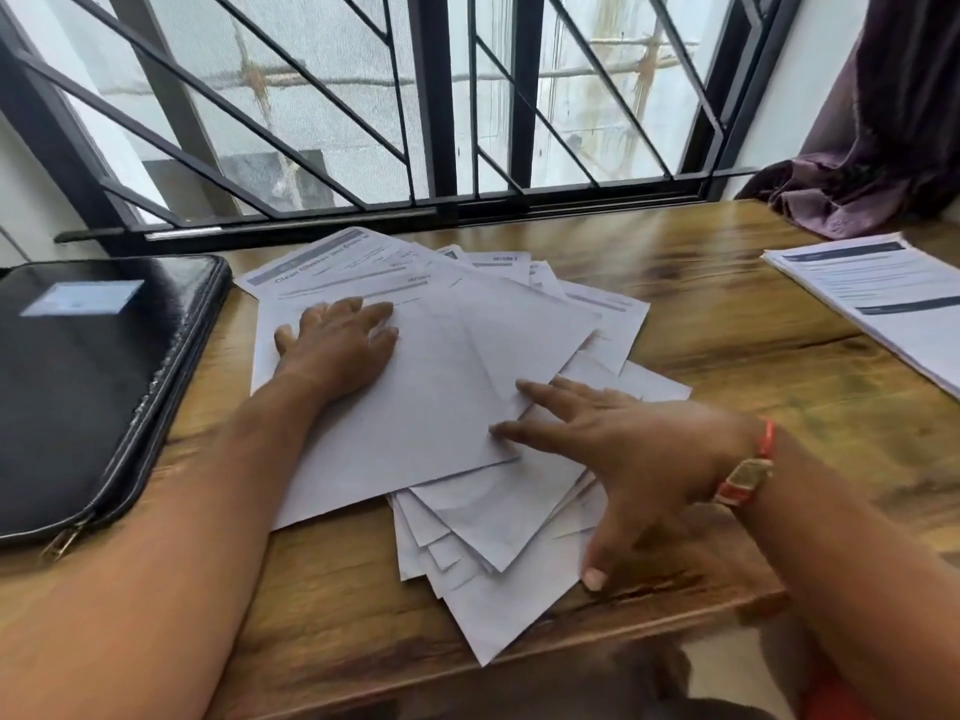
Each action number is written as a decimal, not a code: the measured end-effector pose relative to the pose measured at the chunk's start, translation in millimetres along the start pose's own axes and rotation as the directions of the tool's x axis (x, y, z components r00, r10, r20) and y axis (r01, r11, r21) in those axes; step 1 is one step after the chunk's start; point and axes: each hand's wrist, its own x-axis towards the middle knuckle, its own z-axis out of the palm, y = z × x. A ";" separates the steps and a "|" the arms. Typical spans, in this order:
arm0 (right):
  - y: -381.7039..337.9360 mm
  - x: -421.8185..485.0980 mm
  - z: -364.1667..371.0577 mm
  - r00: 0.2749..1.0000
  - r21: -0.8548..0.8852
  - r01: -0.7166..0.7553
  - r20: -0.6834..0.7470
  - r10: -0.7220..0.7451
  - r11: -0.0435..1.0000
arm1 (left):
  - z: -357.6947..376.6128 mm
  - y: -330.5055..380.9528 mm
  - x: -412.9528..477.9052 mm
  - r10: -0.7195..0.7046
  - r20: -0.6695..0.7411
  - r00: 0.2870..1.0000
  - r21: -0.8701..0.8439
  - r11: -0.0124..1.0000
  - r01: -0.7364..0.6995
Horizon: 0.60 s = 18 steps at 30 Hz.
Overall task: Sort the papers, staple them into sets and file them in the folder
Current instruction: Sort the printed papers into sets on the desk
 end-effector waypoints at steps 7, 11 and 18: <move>3.4 -0.5 -1.1 1.000 0.037 0.016 -0.022 -0.015 0.999 | -1.4 1.1 -2.3 0.017 -0.003 1.000 0.012 1.000 -0.017; 8.7 4.9 -3.5 0.998 0.042 0.021 -0.064 -0.018 0.999 | -3.9 0.5 -2.8 0.008 0.006 1.000 -0.002 1.000 -0.008; 4.6 10.3 -7.9 0.997 -0.003 0.020 -0.070 -0.020 1.000 | -5.3 -0.5 -3.4 0.010 0.021 1.000 -0.007 1.000 -0.010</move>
